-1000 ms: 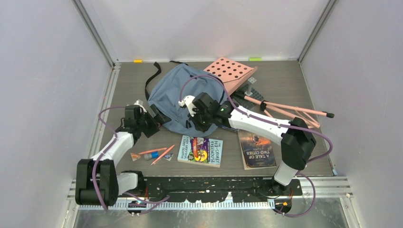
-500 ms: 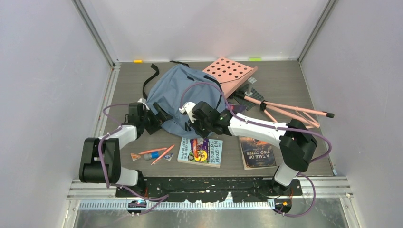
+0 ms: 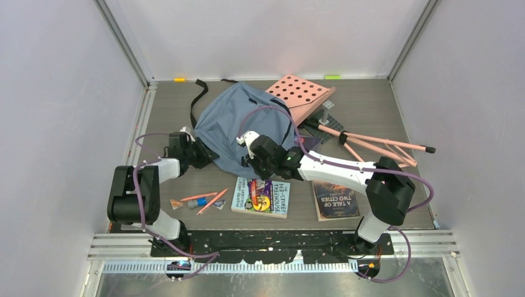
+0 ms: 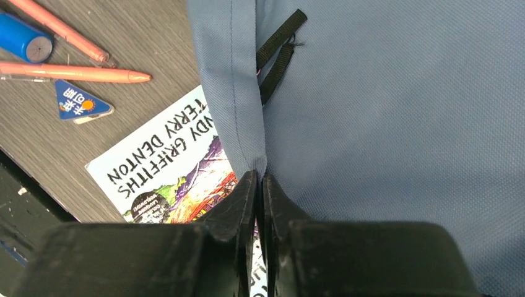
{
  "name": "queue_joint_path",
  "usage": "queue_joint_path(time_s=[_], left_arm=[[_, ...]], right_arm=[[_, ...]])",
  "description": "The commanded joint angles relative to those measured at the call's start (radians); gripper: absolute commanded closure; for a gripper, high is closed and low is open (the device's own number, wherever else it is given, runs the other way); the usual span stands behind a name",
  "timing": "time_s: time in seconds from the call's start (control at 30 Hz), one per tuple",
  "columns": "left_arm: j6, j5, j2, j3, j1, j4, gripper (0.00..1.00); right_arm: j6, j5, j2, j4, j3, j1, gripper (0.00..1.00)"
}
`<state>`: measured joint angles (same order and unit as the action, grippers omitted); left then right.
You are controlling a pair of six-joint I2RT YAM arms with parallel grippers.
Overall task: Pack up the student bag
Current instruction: Unzip the student bag at the center of the board.
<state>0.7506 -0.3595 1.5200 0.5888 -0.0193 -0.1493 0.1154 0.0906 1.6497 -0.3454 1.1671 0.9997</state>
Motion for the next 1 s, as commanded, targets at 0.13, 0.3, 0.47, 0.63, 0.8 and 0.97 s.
queue_joint_path(time_s=[0.13, 0.3, 0.47, 0.63, 0.8, 0.97], left_arm=[[-0.051, -0.011, 0.061, -0.024, -0.004, -0.066, 0.97], [-0.060, -0.022, 0.050, -0.053, -0.004, -0.093, 1.00], [-0.059, -0.038, 0.038, -0.079, -0.004, -0.110, 1.00], [-0.062, -0.061, 0.050, -0.084, -0.004, -0.114, 1.00], [-0.059, -0.079, 0.067, -0.082, -0.004, -0.126, 1.00], [-0.060, -0.091, 0.071, -0.085, -0.004, -0.134, 1.00]], right_arm=[[0.189, 0.124, -0.030, -0.142, 0.156, 0.013, 0.68], [0.272, 0.231, 0.046, -0.270, 0.310, 0.013, 0.55], [0.326, 0.349, 0.198, -0.424, 0.525, 0.012, 0.54], [0.346, 0.371, 0.374, -0.502, 0.694, 0.013, 0.56], [0.369, 0.330, 0.486, -0.509, 0.776, 0.013, 0.56], [0.387, 0.324, 0.561, -0.521, 0.823, 0.013, 0.56]])
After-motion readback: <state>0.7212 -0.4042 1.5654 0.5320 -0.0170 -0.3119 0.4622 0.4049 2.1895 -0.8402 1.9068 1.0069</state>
